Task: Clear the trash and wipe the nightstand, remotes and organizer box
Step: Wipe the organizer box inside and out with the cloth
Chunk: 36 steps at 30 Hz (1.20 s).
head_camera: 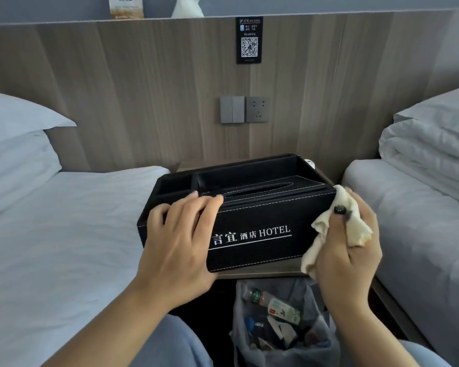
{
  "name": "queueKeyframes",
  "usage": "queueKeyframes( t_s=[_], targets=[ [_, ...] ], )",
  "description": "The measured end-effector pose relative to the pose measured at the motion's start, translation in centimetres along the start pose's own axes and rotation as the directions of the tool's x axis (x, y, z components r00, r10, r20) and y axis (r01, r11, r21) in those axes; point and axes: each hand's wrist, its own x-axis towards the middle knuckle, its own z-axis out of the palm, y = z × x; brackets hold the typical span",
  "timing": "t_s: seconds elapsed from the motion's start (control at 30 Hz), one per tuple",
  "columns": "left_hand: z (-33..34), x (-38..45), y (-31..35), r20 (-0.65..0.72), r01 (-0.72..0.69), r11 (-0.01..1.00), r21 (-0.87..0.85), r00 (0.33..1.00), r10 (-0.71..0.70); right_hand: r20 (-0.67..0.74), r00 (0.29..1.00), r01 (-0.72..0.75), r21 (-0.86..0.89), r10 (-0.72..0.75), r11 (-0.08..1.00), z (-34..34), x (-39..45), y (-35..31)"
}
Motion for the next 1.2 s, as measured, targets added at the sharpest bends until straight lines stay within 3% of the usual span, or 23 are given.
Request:
queueKeyframes(
  t_s=[0.37, 0.67, 0.77, 0.83, 0.9, 1.0, 1.1, 1.2],
  targets=[
    [3.5, -1.8, -4.6, 0.002, -0.029, 0.987, 0.161, 1.000, 0.029, 0.146, 0.971, -0.190, -0.024, 0.191, 0.982, 3.9, -2.4, 2.9],
    [8.0, -0.4, -2.3, 0.021, 0.024, 0.979, 0.204, 0.999, -0.029, 0.163, 0.935, -0.288, -0.166, 0.314, 0.943, 4.4, 1.7, 4.2],
    [8.3, 0.2, -1.6, 0.051, 0.053, 0.985, 0.162, 0.997, -0.062, 0.140, 0.971, -0.165, -0.203, 0.195, 0.965, 4.5, 3.7, 2.8],
    [7.8, 0.9, -1.0, 0.161, 0.111, 0.989, 0.096, 0.979, -0.125, 0.249, 0.959, -0.078, -0.226, 0.135, 0.971, 5.6, 5.0, 1.4],
    [6.5, 1.8, -0.5, 0.278, 0.182, 0.982, 0.046, 0.942, -0.187, 0.426, 0.901, 0.059, -0.301, 0.079, 0.952, 7.4, 5.9, 0.7],
    [4.2, 3.7, -1.3, 0.222, 0.311, 0.948, -0.068, 0.931, -0.290, 0.599, 0.794, 0.435, -0.449, -0.098, 0.780, 10.7, 7.3, 0.8],
    [2.7, 4.9, -3.5, 0.204, 0.472, 0.877, -0.090, 0.871, -0.447, 0.723, 0.690, 0.462, -0.433, -0.007, 0.774, 13.7, 8.7, 0.8],
    [3.5, 4.1, -4.6, 0.339, 0.563, 0.808, -0.176, 0.805, -0.487, 0.826, 0.562, 0.548, -0.410, 0.043, 0.729, 16.6, 9.6, 1.1]
  ],
)
